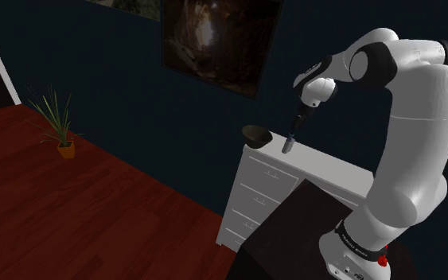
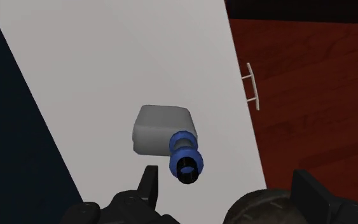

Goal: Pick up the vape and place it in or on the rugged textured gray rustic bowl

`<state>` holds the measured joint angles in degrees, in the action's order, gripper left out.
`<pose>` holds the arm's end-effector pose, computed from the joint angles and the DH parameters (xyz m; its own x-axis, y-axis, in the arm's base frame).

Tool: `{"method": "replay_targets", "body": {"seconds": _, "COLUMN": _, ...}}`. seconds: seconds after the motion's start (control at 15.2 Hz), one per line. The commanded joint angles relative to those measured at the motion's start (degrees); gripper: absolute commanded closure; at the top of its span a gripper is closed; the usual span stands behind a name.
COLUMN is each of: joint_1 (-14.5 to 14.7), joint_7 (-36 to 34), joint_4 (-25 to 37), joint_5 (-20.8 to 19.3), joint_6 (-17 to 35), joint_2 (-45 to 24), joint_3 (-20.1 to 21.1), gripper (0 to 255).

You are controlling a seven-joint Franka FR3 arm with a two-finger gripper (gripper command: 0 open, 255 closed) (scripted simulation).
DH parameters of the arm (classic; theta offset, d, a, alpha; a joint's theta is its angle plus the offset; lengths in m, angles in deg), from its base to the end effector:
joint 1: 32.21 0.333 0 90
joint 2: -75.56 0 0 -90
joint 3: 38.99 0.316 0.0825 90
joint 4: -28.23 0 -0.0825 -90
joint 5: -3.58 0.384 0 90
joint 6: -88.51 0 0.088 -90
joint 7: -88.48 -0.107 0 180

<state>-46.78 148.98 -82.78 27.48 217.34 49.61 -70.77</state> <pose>0.4421 -0.4248 0.2759 0.9993 0.0106 0.0368 0.0138 -0.9960 -0.0879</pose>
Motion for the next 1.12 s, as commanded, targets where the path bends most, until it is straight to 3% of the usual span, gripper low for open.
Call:
{"method": "replay_targets", "body": {"seconds": 0.0, "joint_1": -2.9, "joint_7": 2.2, "joint_4": 5.1, "joint_5": 2.2, "joint_6": -1.3, "joint_2": -5.1, "joint_3": 1.3, "gripper": 0}}
{"method": "replay_targets", "body": {"seconds": 0.53, "joint_1": -4.2, "joint_7": 3.9, "joint_4": 4.9, "joint_5": 4.9, "joint_6": 2.5, "joint_2": -9.1, "joint_3": 3.4, "gripper": 0}}
{"method": "replay_targets", "body": {"seconds": 1.06, "joint_1": -4.2, "joint_7": 3.9, "joint_4": 4.9, "joint_5": 4.9, "joint_6": 2.5, "joint_2": -9.0, "joint_3": 3.4, "gripper": 0}}
